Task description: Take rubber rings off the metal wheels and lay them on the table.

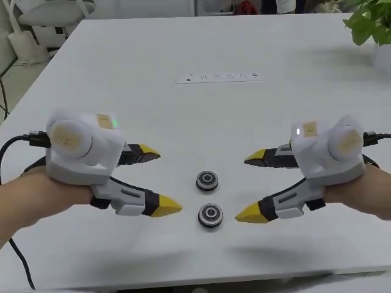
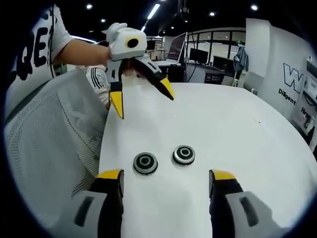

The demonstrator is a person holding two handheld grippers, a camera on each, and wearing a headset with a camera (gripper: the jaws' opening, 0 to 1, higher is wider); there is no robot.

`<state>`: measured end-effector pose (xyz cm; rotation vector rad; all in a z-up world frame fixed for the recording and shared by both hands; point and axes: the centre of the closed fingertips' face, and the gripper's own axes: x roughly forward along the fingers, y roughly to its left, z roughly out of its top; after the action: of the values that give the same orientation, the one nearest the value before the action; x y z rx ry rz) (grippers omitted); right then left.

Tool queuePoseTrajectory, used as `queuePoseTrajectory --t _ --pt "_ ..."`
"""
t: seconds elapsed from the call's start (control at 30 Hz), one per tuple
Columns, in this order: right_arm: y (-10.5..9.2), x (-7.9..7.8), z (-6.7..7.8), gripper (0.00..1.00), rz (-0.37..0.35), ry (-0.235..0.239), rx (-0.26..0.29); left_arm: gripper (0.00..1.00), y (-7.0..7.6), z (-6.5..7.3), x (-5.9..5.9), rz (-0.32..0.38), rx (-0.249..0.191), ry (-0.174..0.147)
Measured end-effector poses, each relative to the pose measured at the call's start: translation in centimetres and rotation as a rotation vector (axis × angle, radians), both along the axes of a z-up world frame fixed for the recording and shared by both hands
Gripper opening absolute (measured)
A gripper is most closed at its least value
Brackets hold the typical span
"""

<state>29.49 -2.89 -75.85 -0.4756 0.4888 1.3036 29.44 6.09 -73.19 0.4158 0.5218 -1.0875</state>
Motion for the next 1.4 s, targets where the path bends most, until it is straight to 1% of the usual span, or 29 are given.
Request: queuePoseTrajectory --t 0.27,0.43,0.63,0.87,0.97,1.17,1.3,1.4 --pt "0.4 0.0 -1.1 0.60 0.024 0.024 0.003 0.64 -0.8 -0.6 -0.1 -0.025 0.002 0.011" --pt "0.8 -0.3 -1.7 0.57 0.049 0.028 -0.007 0.62 -1.3 -1.0 -0.2 -0.041 0.000 0.019" --pt "1.4 -0.6 -2.1 0.51 0.070 0.035 -0.008 0.57 -2.1 -1.4 -0.5 -0.068 -0.005 0.030" --pt "1.6 -1.0 -2.7 0.47 0.082 0.051 -0.009 0.52 -2.7 -2.0 -1.0 -0.091 -0.001 0.041" --pt "1.6 -1.1 -3.0 0.45 0.081 0.064 -0.007 0.50 -3.0 -2.5 -1.1 -0.095 -0.008 0.058" --pt "1.9 -1.3 -3.3 0.42 0.080 0.090 0.008 0.47 -3.7 -3.2 -1.4 -0.114 -0.006 0.074" --pt "2.1 -1.7 -3.5 0.40 0.087 0.101 0.009 0.45 -4.1 -3.6 -1.5 -0.123 -0.007 0.084" --pt "2.2 -1.8 -3.8 0.38 0.092 0.108 0.005 0.42 -4.4 -3.9 -1.6 -0.126 -0.018 0.097"
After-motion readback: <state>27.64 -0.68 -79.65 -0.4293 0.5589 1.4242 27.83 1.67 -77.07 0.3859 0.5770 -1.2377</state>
